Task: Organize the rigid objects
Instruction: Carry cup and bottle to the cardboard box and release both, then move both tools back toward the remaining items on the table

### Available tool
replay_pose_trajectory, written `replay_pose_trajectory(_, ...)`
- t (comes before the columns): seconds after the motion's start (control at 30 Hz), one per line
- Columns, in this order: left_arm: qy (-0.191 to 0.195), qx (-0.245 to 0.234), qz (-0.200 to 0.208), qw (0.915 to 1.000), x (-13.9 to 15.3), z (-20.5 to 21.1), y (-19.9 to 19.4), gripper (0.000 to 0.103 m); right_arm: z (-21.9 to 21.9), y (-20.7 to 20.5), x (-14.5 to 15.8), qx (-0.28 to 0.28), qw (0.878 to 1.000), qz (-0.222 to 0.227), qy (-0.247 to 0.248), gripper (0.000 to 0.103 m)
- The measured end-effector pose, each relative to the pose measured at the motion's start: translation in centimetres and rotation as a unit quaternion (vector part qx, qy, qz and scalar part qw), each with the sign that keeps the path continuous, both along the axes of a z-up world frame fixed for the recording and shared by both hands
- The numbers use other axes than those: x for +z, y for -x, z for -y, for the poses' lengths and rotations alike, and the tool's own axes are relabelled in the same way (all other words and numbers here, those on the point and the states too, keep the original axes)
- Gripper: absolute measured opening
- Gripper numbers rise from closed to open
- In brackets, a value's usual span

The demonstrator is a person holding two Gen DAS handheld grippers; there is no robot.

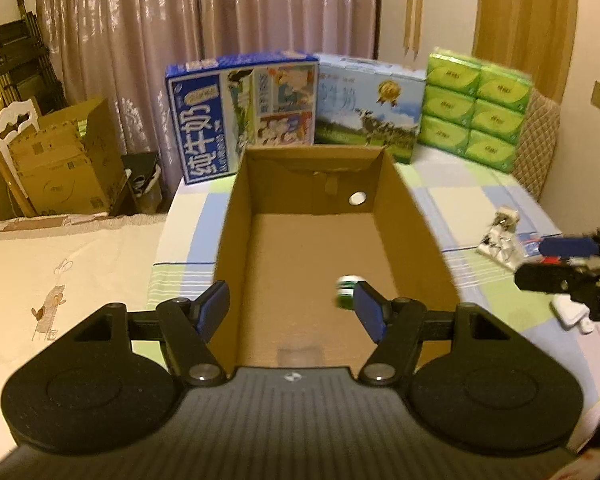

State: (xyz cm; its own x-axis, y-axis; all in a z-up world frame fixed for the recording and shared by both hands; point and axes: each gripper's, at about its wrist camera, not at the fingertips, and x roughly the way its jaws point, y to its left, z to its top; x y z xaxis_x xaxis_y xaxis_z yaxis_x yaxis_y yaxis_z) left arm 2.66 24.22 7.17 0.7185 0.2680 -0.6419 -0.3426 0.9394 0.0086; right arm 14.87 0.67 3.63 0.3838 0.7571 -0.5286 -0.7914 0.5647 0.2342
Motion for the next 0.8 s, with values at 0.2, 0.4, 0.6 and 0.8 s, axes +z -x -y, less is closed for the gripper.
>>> replay_pose_trajectory(0.2,-0.003,-0.034,0.024,0.9991,1.8,4.6,0.4,0.064,6.6,1.3,0.4,-0.064,0.998,-0.011,-0.007,0.071)
replay_pose_trajectory(0.4,0.004,-0.081,0.035,0.9961,2.1,10.3,-0.6,0.064,13.9,2.6,0.9,-0.139,0.990,0.006,0.002,0.071)
replay_pose_trajectory(0.6,0.023,-0.123,0.032,0.9916,1.2,15.5,-2.3,0.064,21.3,3.1,0.7,-0.210,0.978,0.009,0.015,0.071)
replay_pose_trajectory(0.8,0.032,-0.160,0.018,0.9865,-0.7,19.9,-4.5,0.064,27.0,3.0,0.1,-0.260,0.965,0.013,0.033,0.071)
